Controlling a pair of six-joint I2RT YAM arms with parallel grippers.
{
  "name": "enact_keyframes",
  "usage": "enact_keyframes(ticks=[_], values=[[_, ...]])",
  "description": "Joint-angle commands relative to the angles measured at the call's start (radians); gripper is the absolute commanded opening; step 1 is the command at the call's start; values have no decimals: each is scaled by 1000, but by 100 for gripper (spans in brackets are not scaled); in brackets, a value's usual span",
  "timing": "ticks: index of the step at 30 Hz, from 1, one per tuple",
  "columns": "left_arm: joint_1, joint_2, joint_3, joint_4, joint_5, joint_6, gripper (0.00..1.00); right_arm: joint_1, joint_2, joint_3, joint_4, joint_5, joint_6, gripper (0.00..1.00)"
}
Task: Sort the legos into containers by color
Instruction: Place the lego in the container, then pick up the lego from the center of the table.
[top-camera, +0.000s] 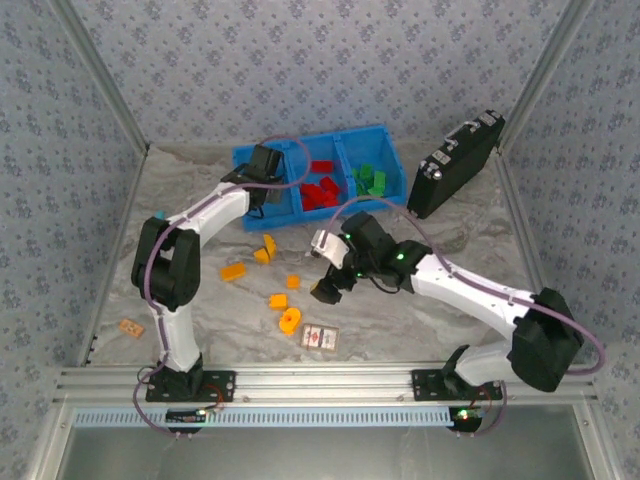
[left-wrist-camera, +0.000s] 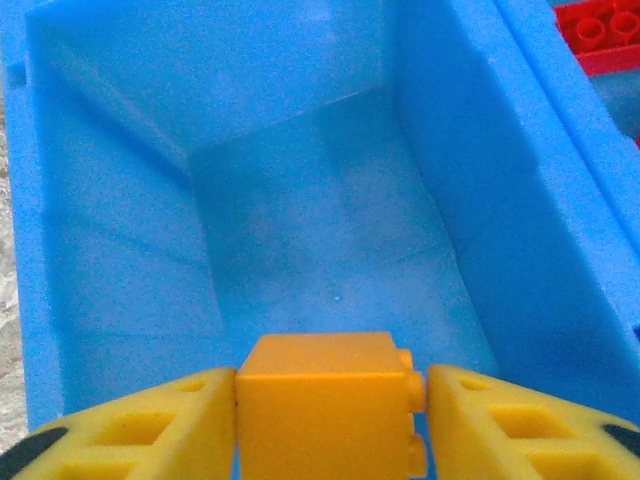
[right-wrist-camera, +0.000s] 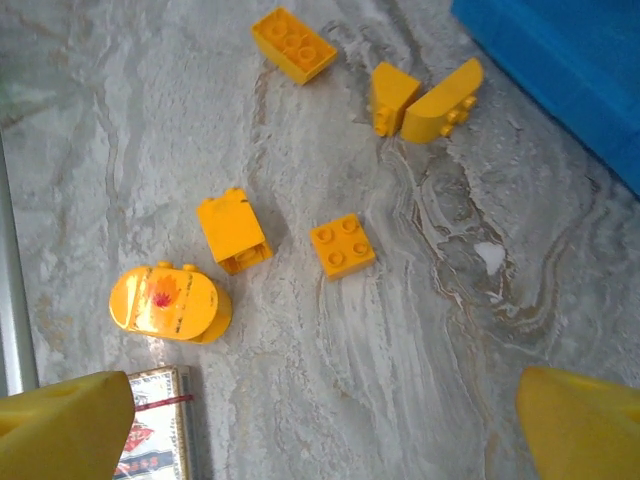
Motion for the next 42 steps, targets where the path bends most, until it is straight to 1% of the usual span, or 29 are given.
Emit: enact_keyframes(ticks=[1,5,10,14,19,24,29,33,37,42], values=[[4,-25,19,6,20,0,56,50,29,-13,73,-6,-149,100],[7,-53,8,12,49,11,60,79,119,-4,102,-32,-246,100],[17,-106,-3,17,97,6,61,95,221,47,120,-3,-318,100],[41,-218,-27,19,154,-13,62,96,294,70,159,12,-357,100],[81,-433,-78,-5,183,11,63,94,370,93,197,46,-387,97],[110,-640,-133,-79,208,48,64,88,462,157,188,55,-404,91],[117,-821,-193,-153,176,97,66,73,530,200,174,60,-415,85],[121,-906,-212,-220,156,97,66,65,563,210,157,90,-413,78],[121,-975,-258,-214,143,89,66,51,579,211,157,98,-400,75],[120,-974,-262,-243,142,92,66,48,606,267,155,99,-374,68]])
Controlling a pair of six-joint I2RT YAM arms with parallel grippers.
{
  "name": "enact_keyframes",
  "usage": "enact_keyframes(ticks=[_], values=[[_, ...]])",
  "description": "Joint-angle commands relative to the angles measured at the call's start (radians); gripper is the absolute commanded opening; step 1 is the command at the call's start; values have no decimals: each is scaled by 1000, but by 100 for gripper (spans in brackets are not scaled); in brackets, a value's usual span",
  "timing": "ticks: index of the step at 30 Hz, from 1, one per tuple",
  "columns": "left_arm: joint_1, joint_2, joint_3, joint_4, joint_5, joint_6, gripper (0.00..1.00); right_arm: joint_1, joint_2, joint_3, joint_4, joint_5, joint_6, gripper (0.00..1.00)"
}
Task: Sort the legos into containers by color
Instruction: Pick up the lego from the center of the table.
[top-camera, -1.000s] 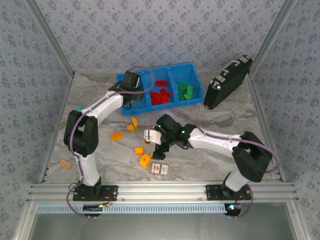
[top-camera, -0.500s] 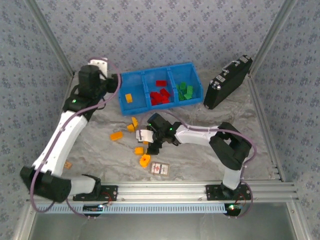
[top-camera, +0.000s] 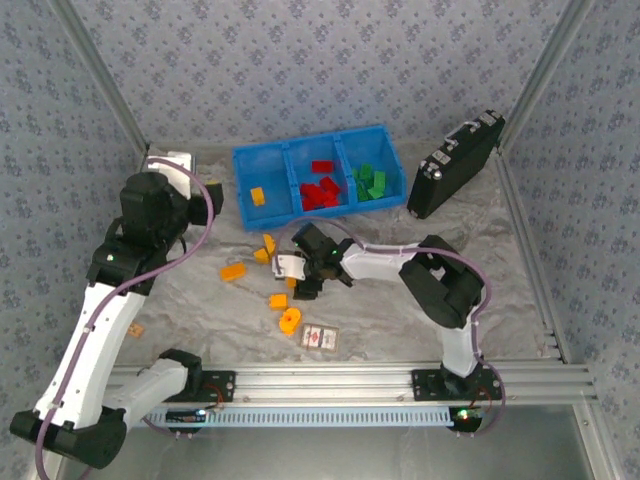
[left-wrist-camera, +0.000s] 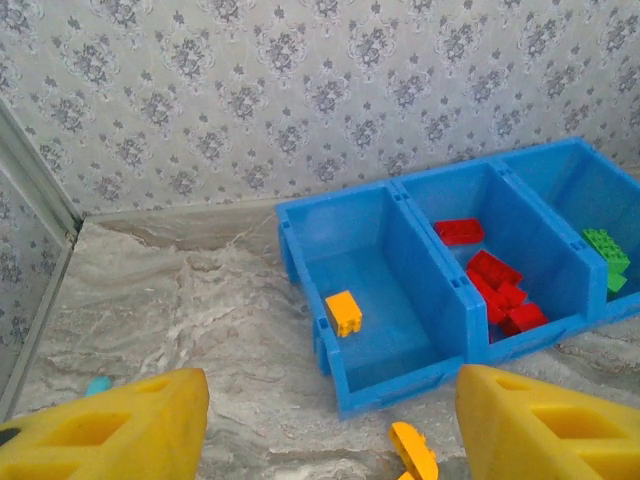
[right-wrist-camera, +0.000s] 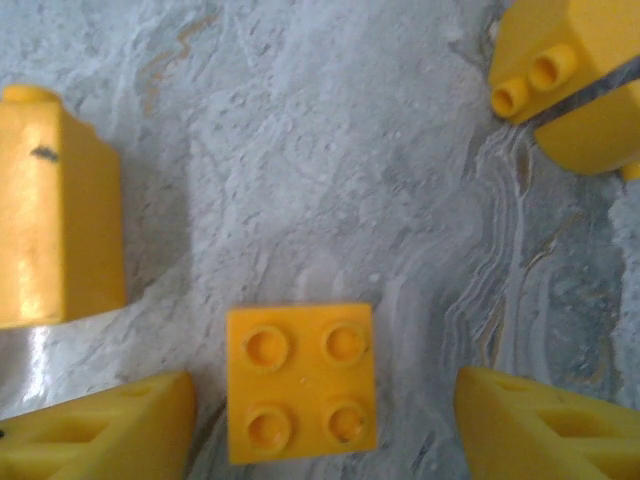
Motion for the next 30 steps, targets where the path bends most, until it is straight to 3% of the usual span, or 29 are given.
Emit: enact_keyframes(ticks=[1,22,30], values=[[8,-1,5,-28,-4,12,66,-6,28,55,-21,17,27,67],[8,-15,-22,-133,29,57,67,-17,120,171,-162,-9,50,24],[10,-90,-217,-209,24,-64,67,-57,94,259,-172,-22,51,17]])
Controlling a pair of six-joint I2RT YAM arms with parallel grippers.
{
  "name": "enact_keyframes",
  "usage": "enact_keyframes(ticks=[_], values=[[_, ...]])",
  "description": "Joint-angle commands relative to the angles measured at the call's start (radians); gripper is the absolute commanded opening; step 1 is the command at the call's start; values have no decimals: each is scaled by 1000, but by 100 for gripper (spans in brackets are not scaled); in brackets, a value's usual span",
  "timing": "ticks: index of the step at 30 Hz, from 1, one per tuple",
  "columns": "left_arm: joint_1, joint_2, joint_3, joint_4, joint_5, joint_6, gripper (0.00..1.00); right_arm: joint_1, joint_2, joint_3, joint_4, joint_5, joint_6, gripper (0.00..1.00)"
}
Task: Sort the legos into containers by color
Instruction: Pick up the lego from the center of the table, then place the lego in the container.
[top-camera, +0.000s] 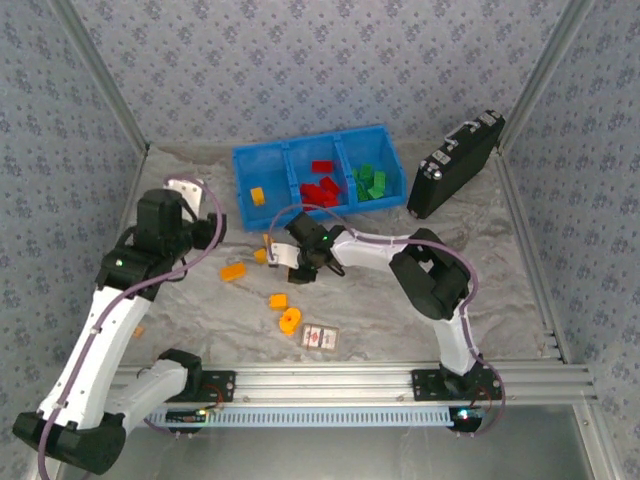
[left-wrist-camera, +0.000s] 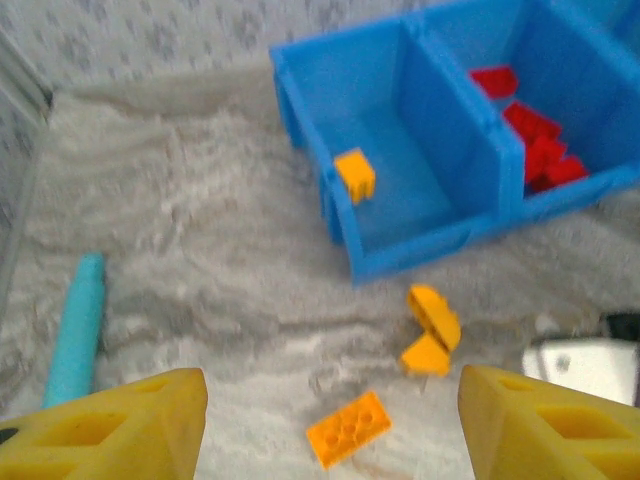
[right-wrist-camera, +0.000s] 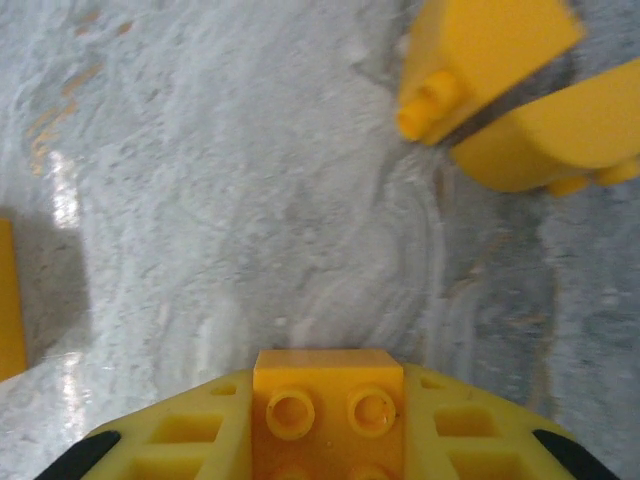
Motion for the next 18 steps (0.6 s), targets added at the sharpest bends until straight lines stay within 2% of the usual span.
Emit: enact_keyframes(ticks=[1,4,6,10,18], values=[[4,-43,-79,-56,10,-71,67,-22,-3,84,-23,-20,-2,16],[6,-44,-148,-59,54,-53,70,-43,-7,150,-16,-47,-10,16],[7,-26,-180,-49,93,-24,72,-68,-1,193,3,-113,-4,16],[5,-9,-252,27,165,56,78,-105,50,330,9,-160,2,17],[6,45,-320,140,163,241,85,-142,251,638,-34,-162,-46,18]])
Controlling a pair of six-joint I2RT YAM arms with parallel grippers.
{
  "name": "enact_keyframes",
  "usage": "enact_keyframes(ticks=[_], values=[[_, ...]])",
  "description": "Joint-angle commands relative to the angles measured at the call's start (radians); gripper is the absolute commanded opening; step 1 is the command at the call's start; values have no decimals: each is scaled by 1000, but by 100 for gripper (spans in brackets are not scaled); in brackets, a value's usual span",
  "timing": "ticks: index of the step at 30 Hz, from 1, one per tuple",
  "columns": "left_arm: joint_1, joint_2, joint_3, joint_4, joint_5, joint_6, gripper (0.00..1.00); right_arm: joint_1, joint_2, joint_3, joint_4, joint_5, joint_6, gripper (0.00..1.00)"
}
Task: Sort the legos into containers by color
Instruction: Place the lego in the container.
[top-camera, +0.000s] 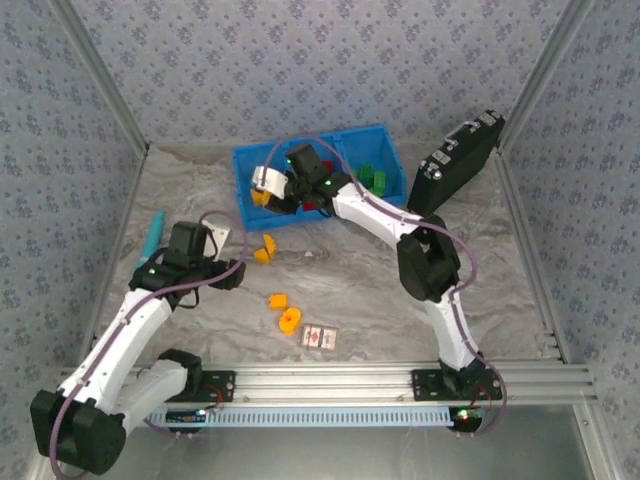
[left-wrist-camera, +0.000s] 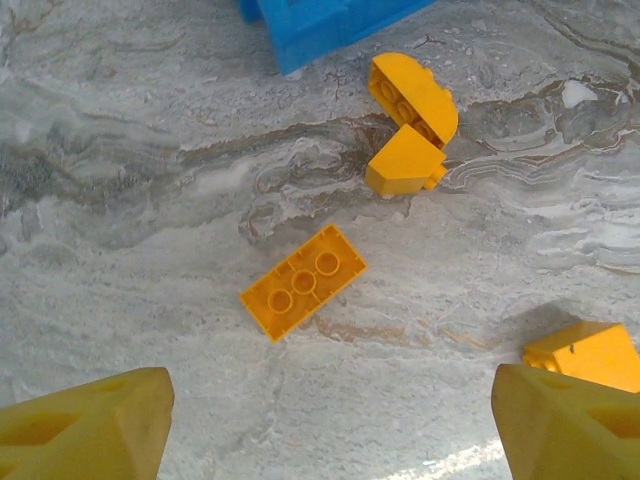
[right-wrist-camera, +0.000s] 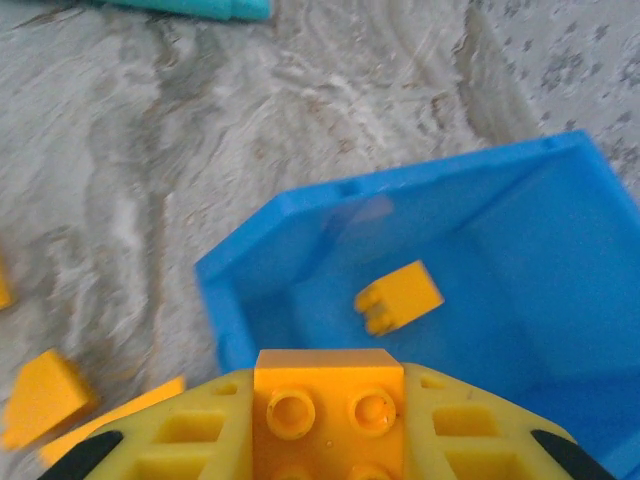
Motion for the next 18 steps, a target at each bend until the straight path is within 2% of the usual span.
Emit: enact_keyframes(ticks=[1,2,5,10,13,18], values=[[3,29,-29,79,52,170,90,-11,99,96,-46,-32,-33,18],[3,48,-39,82,74,243,99,-11,121,117,-47,-32,-45,20],[3,97,-74,119,77,392,100,-10,171,151,-23,-7,-81,22],[30,109,-105,187,113,487,100,-11,237,218,-3,5,-106,28],[32,103,-129,212,121,538,100,-12,265,247,11,3,-120,38],[69,92,-210,331,134,586,100,-29,259,251,39,-69,-116,48]])
